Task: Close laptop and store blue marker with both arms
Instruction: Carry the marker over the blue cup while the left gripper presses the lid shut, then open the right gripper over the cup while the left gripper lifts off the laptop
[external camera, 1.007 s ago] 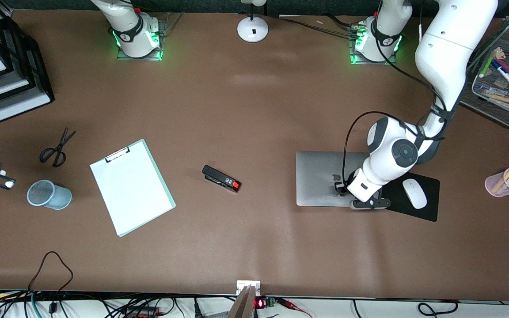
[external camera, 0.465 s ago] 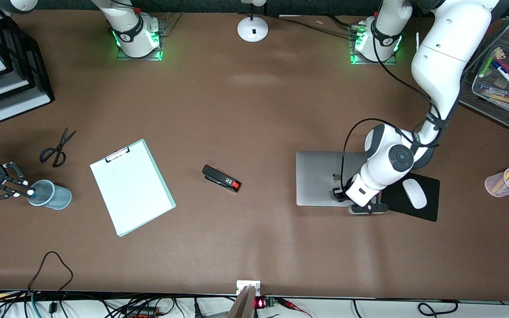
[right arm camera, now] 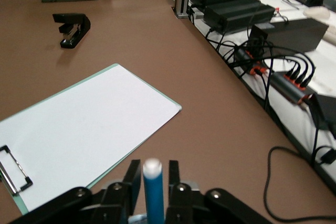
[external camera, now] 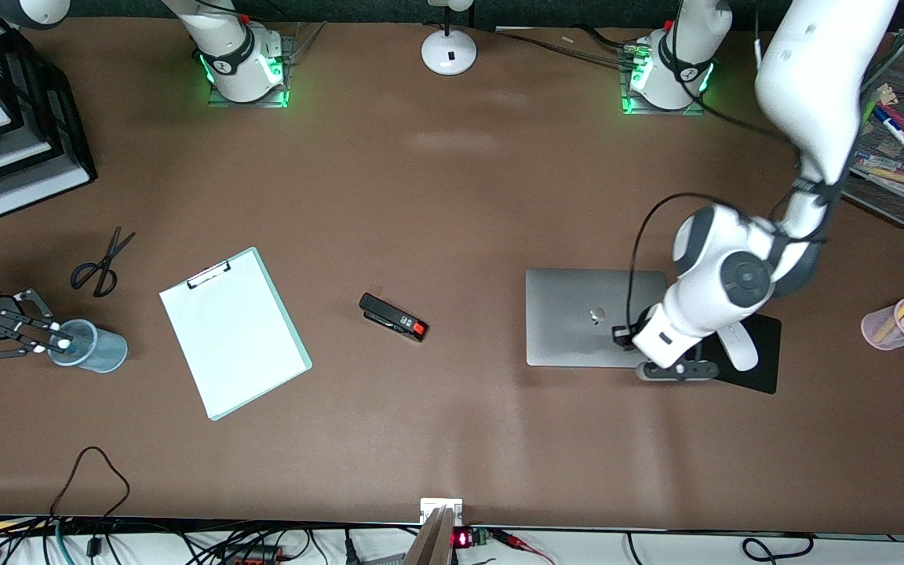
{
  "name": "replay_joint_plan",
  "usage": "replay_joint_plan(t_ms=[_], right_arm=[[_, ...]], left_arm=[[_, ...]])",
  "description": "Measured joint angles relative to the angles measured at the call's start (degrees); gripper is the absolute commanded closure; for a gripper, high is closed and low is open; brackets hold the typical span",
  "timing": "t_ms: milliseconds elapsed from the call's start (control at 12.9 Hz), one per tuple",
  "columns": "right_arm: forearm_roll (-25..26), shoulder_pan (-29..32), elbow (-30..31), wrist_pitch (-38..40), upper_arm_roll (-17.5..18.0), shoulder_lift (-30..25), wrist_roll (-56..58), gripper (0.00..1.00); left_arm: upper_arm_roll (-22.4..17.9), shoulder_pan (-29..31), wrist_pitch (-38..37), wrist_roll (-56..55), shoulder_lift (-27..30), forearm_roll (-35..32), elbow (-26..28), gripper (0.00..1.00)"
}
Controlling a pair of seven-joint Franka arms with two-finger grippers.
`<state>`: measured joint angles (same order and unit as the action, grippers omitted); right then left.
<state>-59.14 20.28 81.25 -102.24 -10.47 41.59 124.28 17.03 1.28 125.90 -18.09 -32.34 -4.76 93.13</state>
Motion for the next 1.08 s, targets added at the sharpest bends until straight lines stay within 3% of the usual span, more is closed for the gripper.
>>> replay_joint_plan(t_ms=[155, 232, 310, 387, 465, 930, 1085], right_arm=[[4.1, 0.0, -0.2, 0.0, 0.0, 0.0, -8.2, 0.0], [5.8, -0.1, -0.4, 0.0, 0.0, -0.1, -11.5, 0.0], [7.3, -0.2, -0.8, 0.0, 0.0, -0.2, -15.0, 0.0], [9.3, -0.5, -1.2, 0.0, 0.0, -0.6, -18.9, 0.0], [11.4, -1.1, -1.7, 0.0, 0.0, -1.2, -23.1, 0.0], [32.1, -11.0, -3.1, 0.4, 0.4, -12.8, -57.5, 0.0], [40.6, -15.7, -3.1, 2.8, 0.5, -17.3, -70.5, 0.0]], left_arm=[[0.0, 0.2, -10.8, 1.7, 4.9, 0.0, -2.9, 0.97], [0.0, 0.3, -15.4, 1.9, 7.3, 0.0, -3.9, 0.88], [0.0, 0.4, -19.3, 2.1, 9.6, 0.0, -4.5, 0.65], [0.0, 0.5, -22.4, 2.5, 11.7, 0.0, -4.7, 0.2], [0.0, 0.7, -25.0, 2.8, 13.6, 0.0, -4.7, 0.0], [-0.1, 3.4, -36.6, 11.9, 23.1, 0.1, -4.1, 0.0], [-0.1, 6.4, -36.8, 17.5, 27.9, 2.3, -0.8, 0.0]])
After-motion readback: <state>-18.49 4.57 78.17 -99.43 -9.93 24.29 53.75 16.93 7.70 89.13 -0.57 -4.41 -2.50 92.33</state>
